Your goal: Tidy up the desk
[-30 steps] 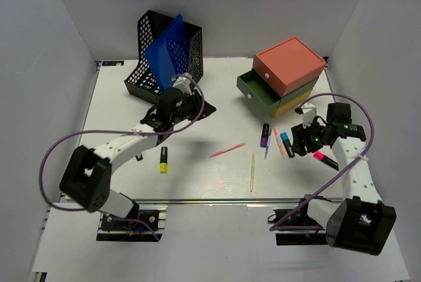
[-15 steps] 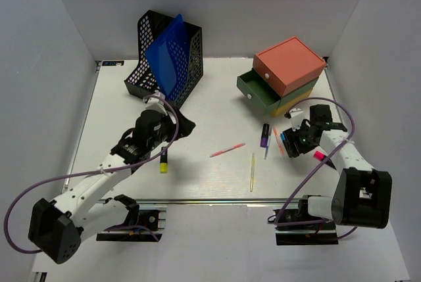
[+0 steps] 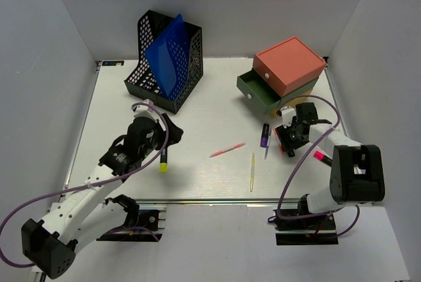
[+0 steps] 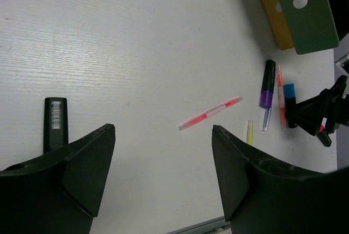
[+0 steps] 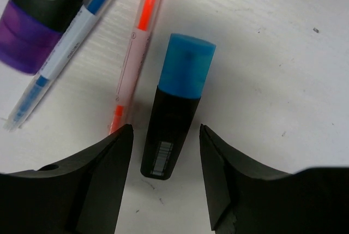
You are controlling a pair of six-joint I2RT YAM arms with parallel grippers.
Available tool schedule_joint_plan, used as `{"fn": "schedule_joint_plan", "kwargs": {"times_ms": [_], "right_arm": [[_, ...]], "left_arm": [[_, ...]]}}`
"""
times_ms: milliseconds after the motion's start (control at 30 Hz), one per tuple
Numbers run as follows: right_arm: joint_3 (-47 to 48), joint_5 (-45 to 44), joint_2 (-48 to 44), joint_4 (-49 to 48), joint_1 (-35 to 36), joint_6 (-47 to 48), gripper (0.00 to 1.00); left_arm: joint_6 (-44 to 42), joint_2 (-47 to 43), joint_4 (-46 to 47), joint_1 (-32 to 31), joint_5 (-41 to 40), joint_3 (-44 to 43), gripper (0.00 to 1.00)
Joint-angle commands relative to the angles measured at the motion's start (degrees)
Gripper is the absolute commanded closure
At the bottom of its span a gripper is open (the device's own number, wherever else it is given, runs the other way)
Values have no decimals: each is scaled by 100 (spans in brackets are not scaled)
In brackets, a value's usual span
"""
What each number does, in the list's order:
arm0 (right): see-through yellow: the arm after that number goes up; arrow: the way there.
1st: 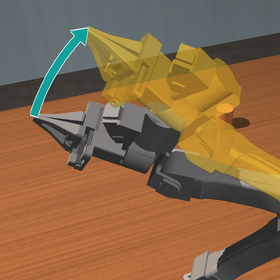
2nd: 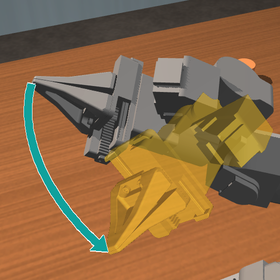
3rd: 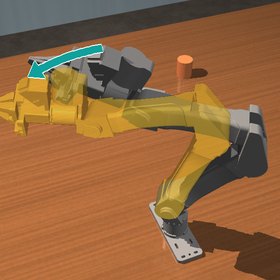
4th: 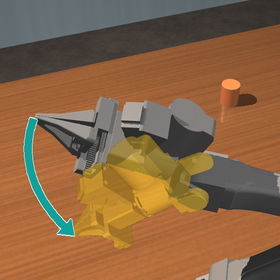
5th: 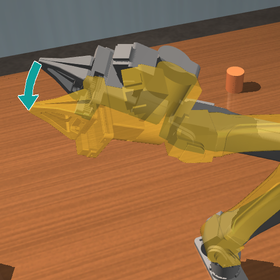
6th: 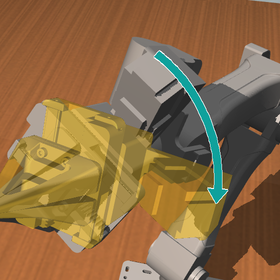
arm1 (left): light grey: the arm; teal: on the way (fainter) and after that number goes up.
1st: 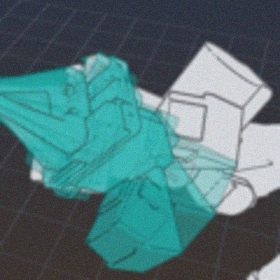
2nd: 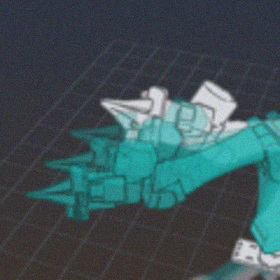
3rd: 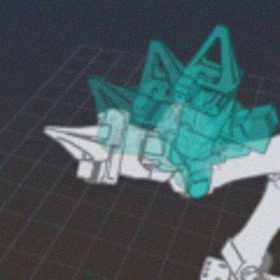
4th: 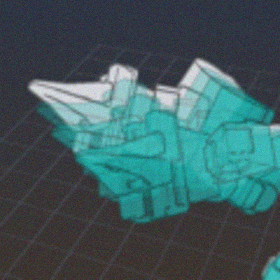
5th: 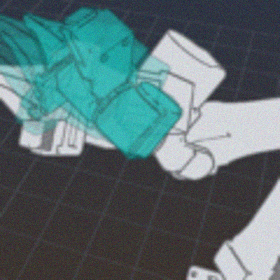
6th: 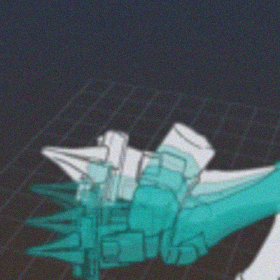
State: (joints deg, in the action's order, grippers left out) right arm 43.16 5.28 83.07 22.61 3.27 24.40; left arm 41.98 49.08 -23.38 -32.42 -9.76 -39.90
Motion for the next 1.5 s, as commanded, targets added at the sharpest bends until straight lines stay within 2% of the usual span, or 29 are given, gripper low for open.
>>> {"fn": "schedule_joint_plan", "kwargs": {"times_ms": [0, 300, 500, 700, 767, 833, 867, 900, 1000, 1133, 1267, 1333, 1467], "right_arm": [[-70, -159, 157, -336, 51, -120, 43], [-290, -290, 429, -416, 25, -23, 51], [-281, -493, 316, -345, 7, 12, 79], [-36, -598, -395, 128, 7, 468, 97], [183, -230, -781, 366, -2, 844, 99], [377, 664, -1028, 1085, 60, 1310, 99], [482, 1059, -1256, 1366, 60, 1939, 99], [683, 1977, -1336, 2074, 69, 2302, 99], [1026, 2914, -1504, 2939, 279, 3112, 100], [1756, 3128, -1381, 3004, 631, 2825, 100], [2608, 3111, -1154, 2427, 982, 2044, 100], [3125, 2682, -882, 2065, 1097, 1309, 100], [4023, 1864, -249, 1379, 1167, 742, 100]], "left_arm": [[12, -214, -360, -1, -219, -44, 19], [118, -408, -563, -1, -237, -18, 19], [144, -329, -536, -1, -71, 26, 19], [223, -215, -694, -1, 18, 87, 20], [232, -162, -738, -1, 53, 96, 20], [241, -92, -773, -1, 71, 131, 20], [232, -48, -774, -1, 79, 132, 20], [223, -4, -800, -1, 97, 166, 20], [232, 233, -835, -1, 106, 193, 21], [293, 549, -932, -1, 45, 193, 23], [373, 620, -958, -1, -35, 237, 23], [416, 568, -958, -1, -52, 289, 23], [460, 436, -976, -1, -52, 386, 23]]}}
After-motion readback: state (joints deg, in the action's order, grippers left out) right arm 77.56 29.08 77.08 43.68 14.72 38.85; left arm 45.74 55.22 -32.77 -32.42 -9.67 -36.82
